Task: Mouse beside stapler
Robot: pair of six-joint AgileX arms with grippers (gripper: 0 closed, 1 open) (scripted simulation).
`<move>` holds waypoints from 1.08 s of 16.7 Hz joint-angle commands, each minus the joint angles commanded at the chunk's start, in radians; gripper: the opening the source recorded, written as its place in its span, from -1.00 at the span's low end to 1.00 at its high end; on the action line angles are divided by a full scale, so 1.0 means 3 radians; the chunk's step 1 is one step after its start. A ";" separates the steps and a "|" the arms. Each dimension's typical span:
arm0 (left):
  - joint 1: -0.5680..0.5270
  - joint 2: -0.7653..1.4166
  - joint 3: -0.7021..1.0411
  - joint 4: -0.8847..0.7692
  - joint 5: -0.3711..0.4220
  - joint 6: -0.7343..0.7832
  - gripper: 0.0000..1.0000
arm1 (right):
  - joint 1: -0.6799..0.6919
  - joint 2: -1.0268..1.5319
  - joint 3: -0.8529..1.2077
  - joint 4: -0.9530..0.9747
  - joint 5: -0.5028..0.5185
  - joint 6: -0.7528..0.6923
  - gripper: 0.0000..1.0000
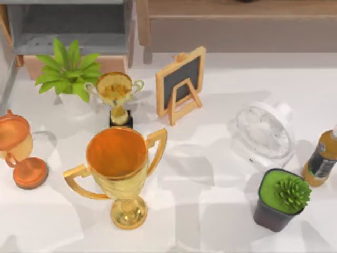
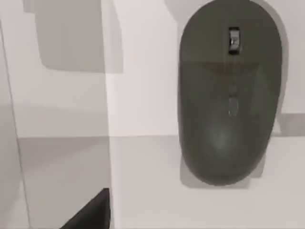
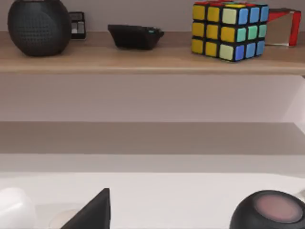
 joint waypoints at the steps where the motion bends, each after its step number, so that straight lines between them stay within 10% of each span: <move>1: 0.0001 -0.0090 -0.0019 -0.0064 0.0004 0.0011 1.00 | 0.0000 0.0000 0.0000 0.0000 0.0000 0.0000 1.00; 18: -0.0063 0.0320 -0.0259 0.0582 -0.0005 -0.0040 1.00 | 0.0000 0.0000 0.0000 0.0000 0.0000 0.0000 1.00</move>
